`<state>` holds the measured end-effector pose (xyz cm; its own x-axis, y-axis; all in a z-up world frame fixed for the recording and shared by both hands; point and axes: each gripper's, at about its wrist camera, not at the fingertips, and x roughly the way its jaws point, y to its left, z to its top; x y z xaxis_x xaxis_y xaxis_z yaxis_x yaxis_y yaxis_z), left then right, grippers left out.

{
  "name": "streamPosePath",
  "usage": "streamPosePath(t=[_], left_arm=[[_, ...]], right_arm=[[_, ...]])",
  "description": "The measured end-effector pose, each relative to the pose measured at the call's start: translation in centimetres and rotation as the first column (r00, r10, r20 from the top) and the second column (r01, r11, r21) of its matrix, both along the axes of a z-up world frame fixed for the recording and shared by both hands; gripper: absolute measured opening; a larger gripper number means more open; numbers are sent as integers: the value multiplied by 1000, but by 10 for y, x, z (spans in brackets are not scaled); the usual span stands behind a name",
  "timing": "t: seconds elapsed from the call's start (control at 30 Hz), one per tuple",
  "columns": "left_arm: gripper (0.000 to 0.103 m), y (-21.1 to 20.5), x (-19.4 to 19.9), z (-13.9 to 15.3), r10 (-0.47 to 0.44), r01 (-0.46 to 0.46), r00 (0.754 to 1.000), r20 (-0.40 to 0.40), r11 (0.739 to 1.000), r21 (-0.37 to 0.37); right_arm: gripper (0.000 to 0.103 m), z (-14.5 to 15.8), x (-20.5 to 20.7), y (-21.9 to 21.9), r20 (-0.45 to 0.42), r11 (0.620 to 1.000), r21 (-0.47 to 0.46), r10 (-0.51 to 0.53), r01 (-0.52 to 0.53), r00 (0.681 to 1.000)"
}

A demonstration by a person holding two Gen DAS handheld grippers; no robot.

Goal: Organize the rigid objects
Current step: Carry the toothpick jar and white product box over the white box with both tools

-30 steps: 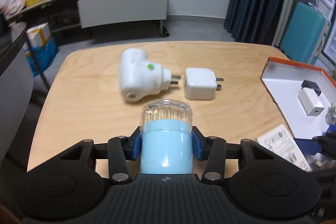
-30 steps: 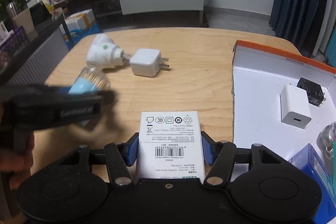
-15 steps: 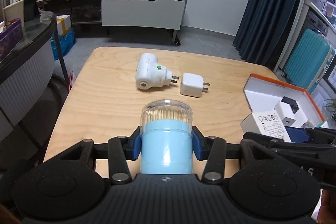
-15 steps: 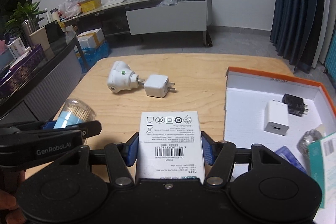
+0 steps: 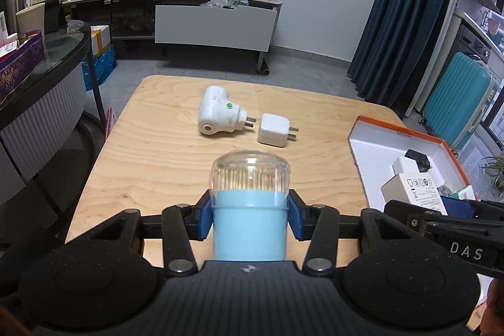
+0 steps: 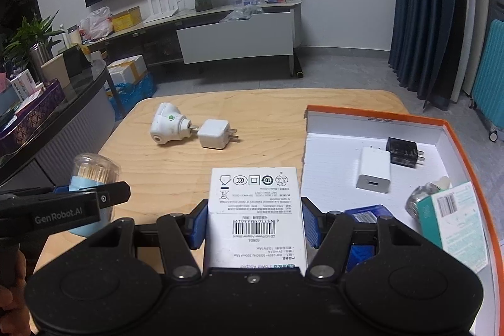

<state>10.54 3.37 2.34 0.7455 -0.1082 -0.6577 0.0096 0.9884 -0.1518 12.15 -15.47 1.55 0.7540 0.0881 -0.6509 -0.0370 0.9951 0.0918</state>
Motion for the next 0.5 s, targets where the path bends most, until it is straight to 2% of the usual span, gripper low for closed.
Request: streamPosePath(t=[0.5], left_arm=[[47, -20, -6, 7, -39, 39, 999, 12, 999, -5]], right_arm=[[71, 11, -14, -23, 32, 999, -4, -52, 52, 998]])
